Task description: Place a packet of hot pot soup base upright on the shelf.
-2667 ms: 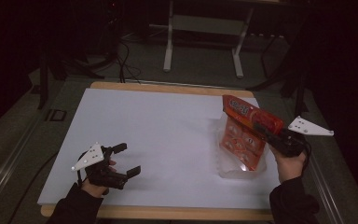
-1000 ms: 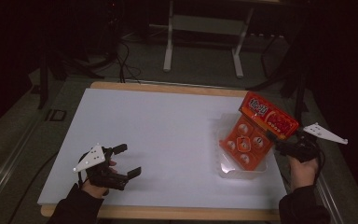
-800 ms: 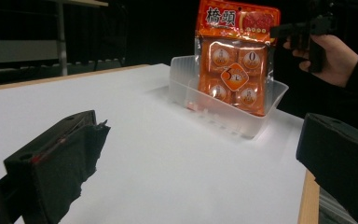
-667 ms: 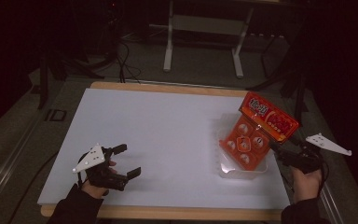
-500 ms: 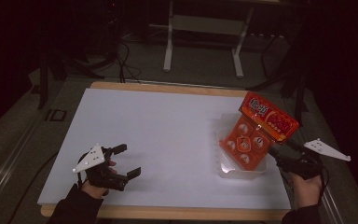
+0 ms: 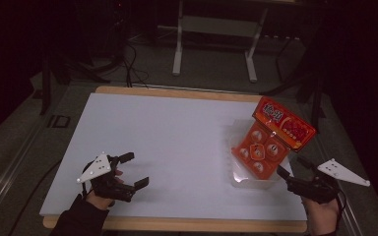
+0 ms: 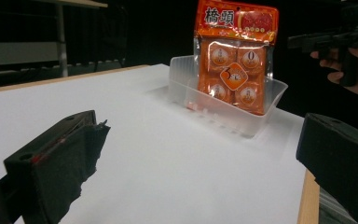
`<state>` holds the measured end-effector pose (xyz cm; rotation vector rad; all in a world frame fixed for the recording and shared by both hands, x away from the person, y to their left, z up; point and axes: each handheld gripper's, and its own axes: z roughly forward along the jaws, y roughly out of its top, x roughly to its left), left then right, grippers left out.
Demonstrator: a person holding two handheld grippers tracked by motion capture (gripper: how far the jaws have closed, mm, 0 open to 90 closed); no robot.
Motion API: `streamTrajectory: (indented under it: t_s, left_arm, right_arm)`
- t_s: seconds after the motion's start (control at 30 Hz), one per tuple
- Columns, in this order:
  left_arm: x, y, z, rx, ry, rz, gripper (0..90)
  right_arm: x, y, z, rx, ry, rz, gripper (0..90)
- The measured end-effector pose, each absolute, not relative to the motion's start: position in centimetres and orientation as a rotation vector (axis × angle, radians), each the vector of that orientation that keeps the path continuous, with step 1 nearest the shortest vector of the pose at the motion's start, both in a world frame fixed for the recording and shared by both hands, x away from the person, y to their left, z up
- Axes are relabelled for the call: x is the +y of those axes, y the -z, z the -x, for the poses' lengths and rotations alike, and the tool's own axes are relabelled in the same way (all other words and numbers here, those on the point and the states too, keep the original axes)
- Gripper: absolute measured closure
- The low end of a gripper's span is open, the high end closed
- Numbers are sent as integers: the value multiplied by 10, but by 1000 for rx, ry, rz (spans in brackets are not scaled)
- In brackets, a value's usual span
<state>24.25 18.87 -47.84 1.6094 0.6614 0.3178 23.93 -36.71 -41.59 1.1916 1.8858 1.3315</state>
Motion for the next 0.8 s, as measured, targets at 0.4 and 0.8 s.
streamTrajectory:
  t_s: [0.4, 0.8]
  left_arm:
    - [189, 478, -242, 656, -314, -1605, 0]
    - [188, 479, -243, 649, -297, -1605, 0]
  right_arm:
    - [-336, 401, -234, 1928, -1393, -1062, 148]
    - [-303, 405, -241, 2020, -1408, -937, 145]
